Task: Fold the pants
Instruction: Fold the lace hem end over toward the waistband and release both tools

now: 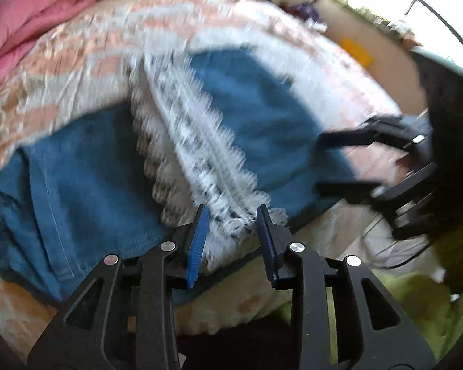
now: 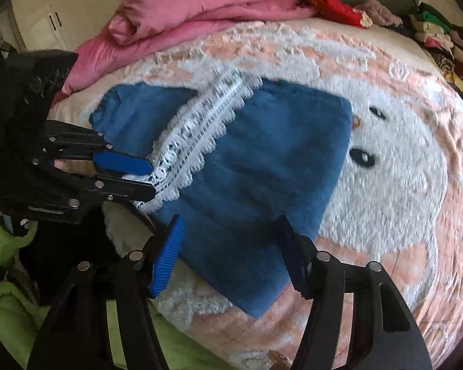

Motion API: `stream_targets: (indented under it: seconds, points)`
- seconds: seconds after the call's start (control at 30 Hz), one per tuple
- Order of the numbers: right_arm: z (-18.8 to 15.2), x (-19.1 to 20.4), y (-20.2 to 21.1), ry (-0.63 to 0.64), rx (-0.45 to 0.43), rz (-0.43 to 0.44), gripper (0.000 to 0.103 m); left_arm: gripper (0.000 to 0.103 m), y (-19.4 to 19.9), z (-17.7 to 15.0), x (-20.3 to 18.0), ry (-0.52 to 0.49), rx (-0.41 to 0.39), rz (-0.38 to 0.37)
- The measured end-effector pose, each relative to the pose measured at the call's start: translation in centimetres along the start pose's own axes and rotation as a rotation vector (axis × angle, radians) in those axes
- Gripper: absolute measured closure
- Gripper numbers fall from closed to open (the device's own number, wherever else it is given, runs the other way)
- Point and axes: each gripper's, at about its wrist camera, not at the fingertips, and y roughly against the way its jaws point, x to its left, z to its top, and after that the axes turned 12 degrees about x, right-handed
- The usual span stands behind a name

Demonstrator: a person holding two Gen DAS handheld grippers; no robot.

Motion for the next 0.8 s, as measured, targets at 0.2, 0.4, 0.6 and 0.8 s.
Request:
stream_targets:
  seconds: [0.2, 0.4, 0.6, 0.8]
  points:
    - [-1.6, -1.0, -1.9, -0.059, 0.065, -0.002, 0.045, 0.062, 0.0, -1.2, 1.5, 0.054, -0.001, -0.041]
    - [-1.6, -0.7, -1.8, -0.060, 0.065, -0.009, 0.043, 0.062, 0.3, -1.6, 1.6, 0.064, -0.018, -0.043]
    - [-1.5, -0.6, -1.5, -0.062, 0.063, -0.019, 0.043, 0.061, 1.1, -1.9, 1.5, 0.067, -0.038, -0.023]
    - [-1.6, -0.6, -0.8, -0.069, 0.049, -0.015, 0.036, 0.044, 1.9, -1.9, 1.6, 0.085, -0.060, 0.000]
